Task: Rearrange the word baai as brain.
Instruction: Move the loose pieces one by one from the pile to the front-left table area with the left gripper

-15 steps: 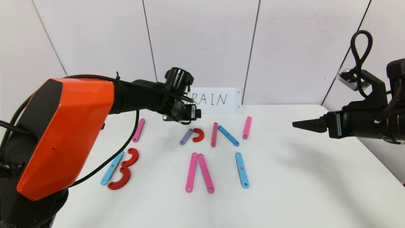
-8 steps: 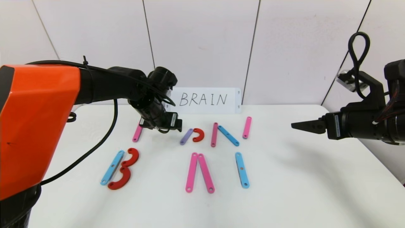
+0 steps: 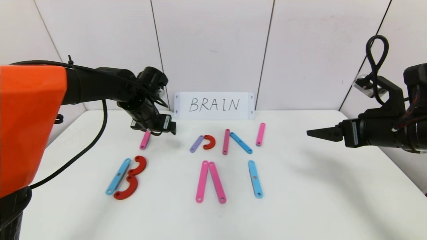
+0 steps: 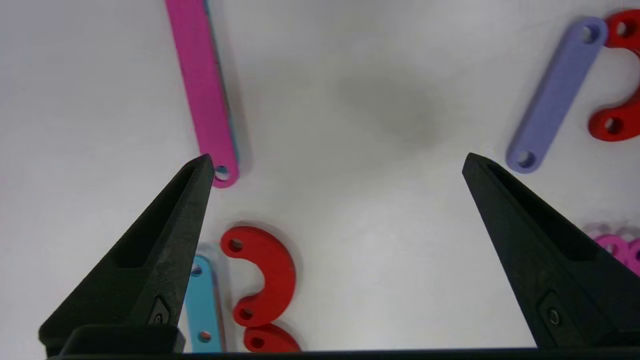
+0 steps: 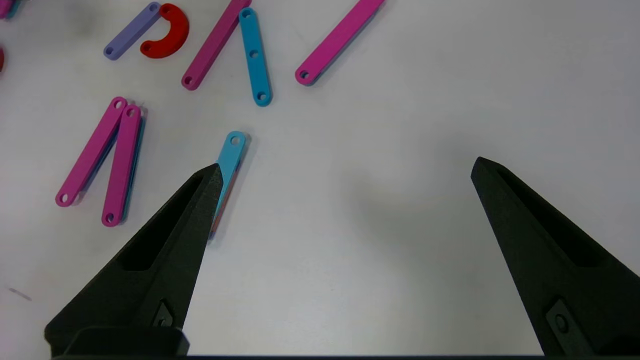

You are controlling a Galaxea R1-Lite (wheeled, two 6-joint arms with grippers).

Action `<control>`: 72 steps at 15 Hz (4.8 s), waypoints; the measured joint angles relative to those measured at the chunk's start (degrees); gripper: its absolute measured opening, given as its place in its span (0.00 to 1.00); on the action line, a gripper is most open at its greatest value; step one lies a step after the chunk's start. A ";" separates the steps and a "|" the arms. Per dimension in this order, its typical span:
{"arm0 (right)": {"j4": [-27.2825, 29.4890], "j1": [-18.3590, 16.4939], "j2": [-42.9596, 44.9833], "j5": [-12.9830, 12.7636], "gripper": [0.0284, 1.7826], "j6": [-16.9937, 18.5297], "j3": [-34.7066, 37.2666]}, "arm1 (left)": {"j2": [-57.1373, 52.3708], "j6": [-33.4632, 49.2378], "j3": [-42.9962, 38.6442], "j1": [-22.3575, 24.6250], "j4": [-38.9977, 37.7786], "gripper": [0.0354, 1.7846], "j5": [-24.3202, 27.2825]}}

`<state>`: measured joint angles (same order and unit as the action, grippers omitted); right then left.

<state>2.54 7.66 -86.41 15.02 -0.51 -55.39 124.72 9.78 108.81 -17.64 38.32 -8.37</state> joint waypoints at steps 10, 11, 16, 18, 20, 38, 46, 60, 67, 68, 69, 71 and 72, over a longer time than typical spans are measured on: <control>-1.41 -0.02 -0.85 -0.11 0.98 0.10 0.35 | 5.71 -1.07 4.33 10.67 -0.56 0.97 5.62; -1.41 -0.02 -0.89 -0.11 0.98 0.10 0.35 | 6.12 -1.05 4.36 11.08 -0.59 0.97 5.95; -1.41 -0.02 -0.94 -0.11 0.98 0.10 0.38 | 8.05 -1.16 4.41 11.56 -0.65 0.97 6.03; -1.41 -0.02 -0.94 -0.11 0.98 0.10 0.38 | 8.63 -1.16 4.41 11.58 -0.72 0.97 6.03; -1.41 -0.02 -0.94 -0.11 0.98 0.10 0.44 | 9.23 -1.18 4.41 11.58 -1.80 0.92 5.96; -1.41 -0.02 -0.94 -0.11 0.98 0.10 0.55 | 4.61 2.73 4.12 8.36 1.76 0.15 6.01; -2.10 -0.11 -0.63 -0.11 0.98 0.10 1.04 | -4.00 12.76 -1.65 0.48 11.76 0.15 5.42; -2.54 0.13 -0.39 -0.11 0.98 0.10 1.60 | -11.24 13.98 -32.83 -7.13 -10.62 0.15 1.73; -2.54 0.15 -0.41 -0.11 0.98 0.10 1.78 | -9.59 14.25 -33.21 -8.05 -10.70 0.15 0.63; -2.58 0.15 -0.41 -0.09 0.98 0.07 1.79 | -9.45 14.34 -33.35 -8.31 -10.64 0.16 0.67; -2.58 0.13 -0.44 -0.11 0.98 0.10 1.79 | -9.34 14.38 -33.40 -8.51 -10.64 0.17 0.67; -2.61 0.15 -0.44 -0.11 0.98 0.10 1.79 | -9.23 14.40 -33.46 -8.57 -10.62 0.24 0.52; -2.61 0.15 -0.41 -0.09 0.98 0.10 1.79 | -9.16 14.40 -33.49 -8.68 -10.64 0.30 0.55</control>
<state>-0.07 7.80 -86.82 14.93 -0.41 -53.60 115.57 24.17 75.33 -26.32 27.67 -7.83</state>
